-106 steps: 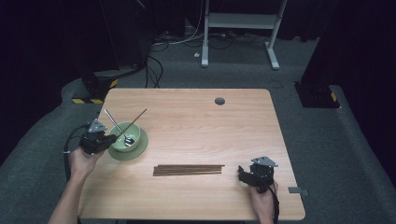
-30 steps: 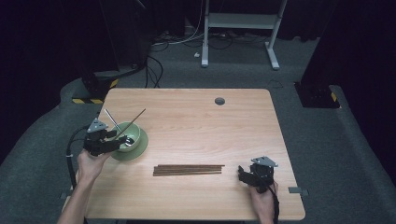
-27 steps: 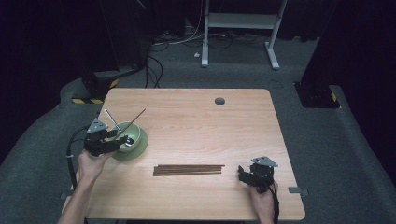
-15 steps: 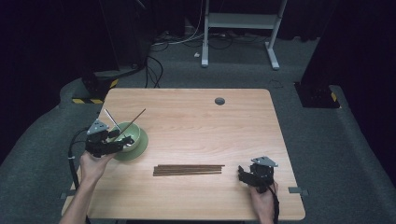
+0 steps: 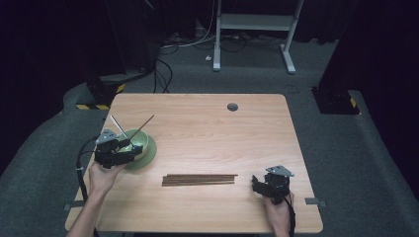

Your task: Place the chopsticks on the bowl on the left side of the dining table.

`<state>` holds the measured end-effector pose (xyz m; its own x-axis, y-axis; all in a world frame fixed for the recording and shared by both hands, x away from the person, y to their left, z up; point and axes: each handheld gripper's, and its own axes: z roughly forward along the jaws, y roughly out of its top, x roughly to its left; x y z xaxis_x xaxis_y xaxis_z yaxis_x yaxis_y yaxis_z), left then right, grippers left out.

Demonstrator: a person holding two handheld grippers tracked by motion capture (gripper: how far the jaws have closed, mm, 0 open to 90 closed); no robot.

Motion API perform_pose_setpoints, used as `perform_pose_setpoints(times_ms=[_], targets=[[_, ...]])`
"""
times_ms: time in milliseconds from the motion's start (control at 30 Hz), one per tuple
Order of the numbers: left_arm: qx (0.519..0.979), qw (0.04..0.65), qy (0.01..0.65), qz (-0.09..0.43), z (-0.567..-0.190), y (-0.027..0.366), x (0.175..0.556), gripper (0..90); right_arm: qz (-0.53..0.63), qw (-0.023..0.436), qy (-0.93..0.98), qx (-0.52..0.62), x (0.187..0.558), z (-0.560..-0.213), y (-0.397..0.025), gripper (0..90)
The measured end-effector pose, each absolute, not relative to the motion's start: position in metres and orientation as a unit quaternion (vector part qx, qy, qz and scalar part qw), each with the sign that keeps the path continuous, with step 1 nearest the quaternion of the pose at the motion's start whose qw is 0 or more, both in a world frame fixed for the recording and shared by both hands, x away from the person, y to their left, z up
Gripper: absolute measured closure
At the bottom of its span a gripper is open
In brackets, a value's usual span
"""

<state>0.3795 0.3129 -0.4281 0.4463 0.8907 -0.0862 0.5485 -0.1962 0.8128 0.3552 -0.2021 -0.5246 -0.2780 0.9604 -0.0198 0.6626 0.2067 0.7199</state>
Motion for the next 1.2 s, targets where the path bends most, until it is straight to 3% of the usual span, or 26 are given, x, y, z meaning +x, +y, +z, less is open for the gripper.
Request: perform_pose_setpoints(times_ms=[400, 1200], targets=[[0.755, 0.39, 0.482, 0.214, -0.429, 0.305, 0.377, 36.7, 0.307, 0.242, 0.738, 0.549, 0.355, -0.525, -0.202, 20.4], [0.758, 0.416, 0.465, 0.19, -0.427, 0.294, 0.373, 35.0, 0.307, 0.242, 0.739, 0.549, 0.355, -0.525, -0.202, 20.3]])
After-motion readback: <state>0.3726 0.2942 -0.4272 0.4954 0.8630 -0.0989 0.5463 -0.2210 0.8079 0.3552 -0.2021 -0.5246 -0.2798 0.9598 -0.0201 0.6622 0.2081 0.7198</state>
